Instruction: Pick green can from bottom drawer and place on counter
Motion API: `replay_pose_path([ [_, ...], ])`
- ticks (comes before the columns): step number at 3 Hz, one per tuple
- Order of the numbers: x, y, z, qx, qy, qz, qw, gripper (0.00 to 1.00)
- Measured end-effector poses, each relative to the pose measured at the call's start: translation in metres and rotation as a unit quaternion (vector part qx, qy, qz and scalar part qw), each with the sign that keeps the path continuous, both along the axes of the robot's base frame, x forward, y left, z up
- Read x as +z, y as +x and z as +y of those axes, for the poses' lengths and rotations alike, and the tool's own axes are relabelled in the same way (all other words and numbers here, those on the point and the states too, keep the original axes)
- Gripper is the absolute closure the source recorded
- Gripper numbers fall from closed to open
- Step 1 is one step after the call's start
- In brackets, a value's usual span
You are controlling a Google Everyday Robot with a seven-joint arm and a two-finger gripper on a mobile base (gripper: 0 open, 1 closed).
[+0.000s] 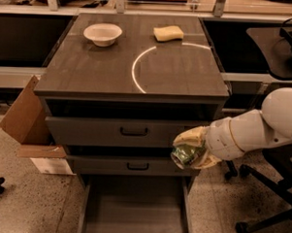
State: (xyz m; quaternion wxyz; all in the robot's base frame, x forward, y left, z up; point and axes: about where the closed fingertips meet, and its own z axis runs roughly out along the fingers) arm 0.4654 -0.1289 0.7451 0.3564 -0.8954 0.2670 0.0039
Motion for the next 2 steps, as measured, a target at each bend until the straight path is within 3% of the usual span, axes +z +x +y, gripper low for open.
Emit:
replay_pose_path([
  [2, 0.009, 0.012, -0.006, -0.010, -0.002, 0.009, 0.9999, 1.00],
])
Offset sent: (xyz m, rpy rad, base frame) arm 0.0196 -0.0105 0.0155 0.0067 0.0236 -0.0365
